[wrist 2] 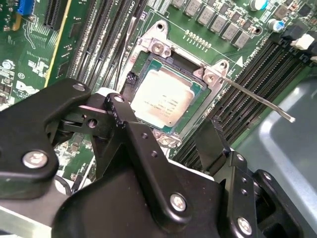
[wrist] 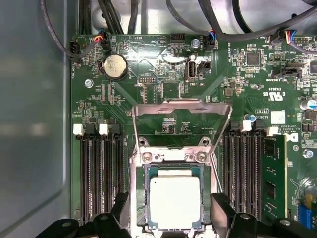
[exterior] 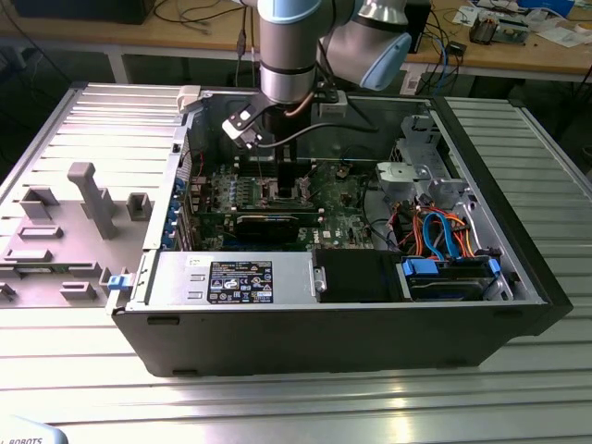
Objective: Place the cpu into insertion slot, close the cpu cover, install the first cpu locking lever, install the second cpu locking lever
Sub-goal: 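Place the cpu into insertion slot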
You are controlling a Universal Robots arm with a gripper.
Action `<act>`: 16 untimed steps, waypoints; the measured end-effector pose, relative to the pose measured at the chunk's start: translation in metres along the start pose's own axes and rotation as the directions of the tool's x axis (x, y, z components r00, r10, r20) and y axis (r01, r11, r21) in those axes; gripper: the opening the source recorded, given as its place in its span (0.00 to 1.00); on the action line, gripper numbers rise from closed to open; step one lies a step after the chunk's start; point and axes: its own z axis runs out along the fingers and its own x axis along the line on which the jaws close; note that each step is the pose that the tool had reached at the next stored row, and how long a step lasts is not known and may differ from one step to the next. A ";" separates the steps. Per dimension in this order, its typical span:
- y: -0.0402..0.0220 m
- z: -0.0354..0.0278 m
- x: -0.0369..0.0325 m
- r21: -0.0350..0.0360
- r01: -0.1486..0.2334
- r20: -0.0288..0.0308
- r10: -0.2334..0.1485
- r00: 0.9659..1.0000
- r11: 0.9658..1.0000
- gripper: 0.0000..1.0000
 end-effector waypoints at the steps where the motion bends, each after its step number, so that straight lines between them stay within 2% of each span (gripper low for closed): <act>1: 0.0002 -0.0008 0.0000 0.003 0.000 0.000 0.000 1.000 1.000 0.75; 2: 0.0004 -0.0011 0.0000 0.005 0.000 0.000 0.000 1.000 1.000 0.75; 6: 0.0003 -0.0011 0.0000 0.005 0.000 0.000 0.000 1.000 1.000 0.73; 8: 0.0003 -0.0010 -0.0001 0.004 0.000 0.000 0.000 1.000 1.000 0.61; 9: 0.0003 -0.0009 0.0000 0.002 0.004 0.000 -0.004 1.000 1.000 0.49; 10: 0.0003 -0.0008 0.0000 -0.002 0.009 0.001 -0.009 1.000 1.000 0.42; 11: 0.0003 -0.0007 -0.0001 -0.006 0.012 0.003 -0.012 1.000 1.000 0.42; 14: 0.0003 -0.0004 0.0000 -0.021 0.016 0.006 -0.016 1.000 1.000 0.24; 15: 0.0004 -0.0003 0.0000 -0.022 0.018 0.006 -0.018 1.000 1.000 0.18; 16: 0.0004 -0.0004 0.0000 -0.022 0.019 0.007 -0.019 1.000 1.000 0.18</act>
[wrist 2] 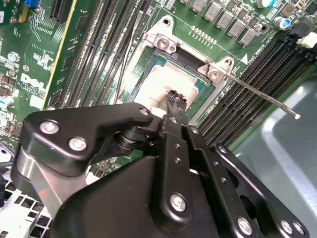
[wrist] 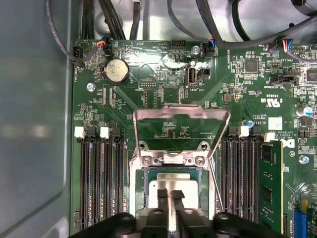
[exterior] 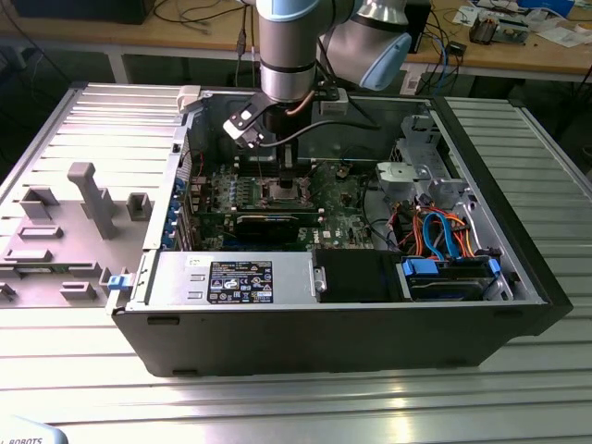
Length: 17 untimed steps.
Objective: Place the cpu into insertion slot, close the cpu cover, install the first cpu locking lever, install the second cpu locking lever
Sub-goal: 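Place the cpu into insertion slot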
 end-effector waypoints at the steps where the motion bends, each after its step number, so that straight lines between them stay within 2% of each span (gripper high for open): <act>1: -0.0001 0.0000 0.0000 0.000 0.000 0.000 0.000 1.000 1.000 0.12; 17: 0.0000 -0.0018 -0.0001 0.000 0.002 -0.001 -0.002 1.000 1.000 0.12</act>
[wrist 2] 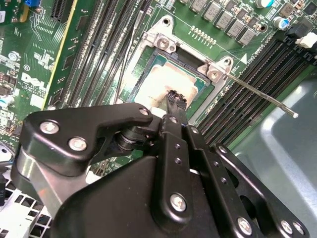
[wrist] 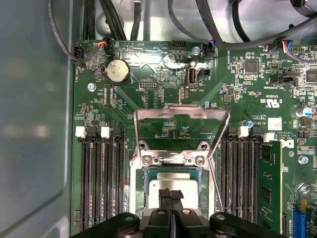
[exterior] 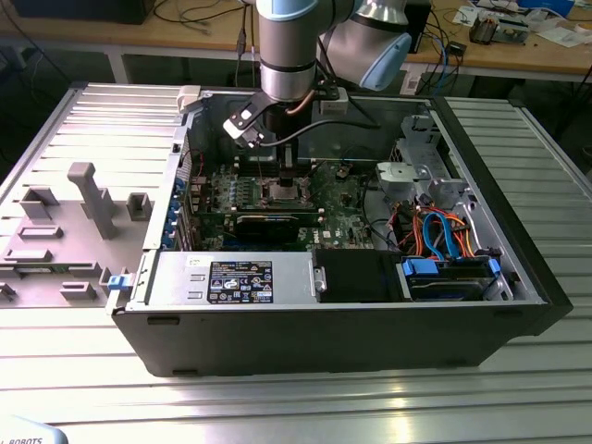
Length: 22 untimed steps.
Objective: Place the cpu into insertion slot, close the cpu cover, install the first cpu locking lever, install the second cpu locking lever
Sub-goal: 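Close the cpu cover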
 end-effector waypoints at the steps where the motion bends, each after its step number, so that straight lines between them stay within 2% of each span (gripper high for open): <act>1: 0.0001 -0.0005 0.0000 0.000 0.000 0.000 0.000 1.000 1.000 0.12; 22: 0.0002 -0.0041 -0.0001 0.000 0.003 0.000 -0.003 1.000 1.000 0.12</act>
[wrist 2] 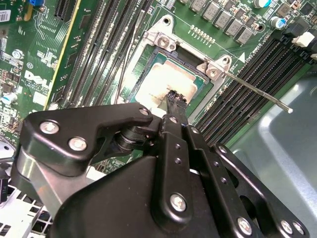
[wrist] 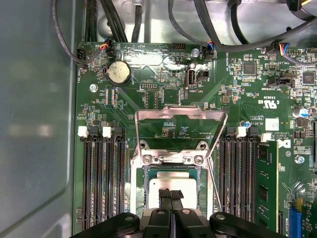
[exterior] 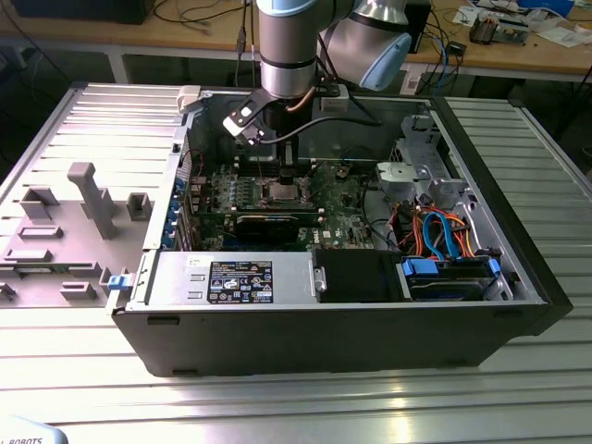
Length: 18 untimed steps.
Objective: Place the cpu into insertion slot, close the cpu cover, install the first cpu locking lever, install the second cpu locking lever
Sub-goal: 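Close the cpu cover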
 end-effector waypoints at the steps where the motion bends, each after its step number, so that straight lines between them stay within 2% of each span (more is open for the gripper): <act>1: 0.0000 -0.0001 0.0000 0.000 0.001 0.000 -0.001 1.000 1.000 0.12; 18: 0.0001 -0.0010 0.0000 0.000 0.009 0.000 -0.009 1.000 1.000 0.12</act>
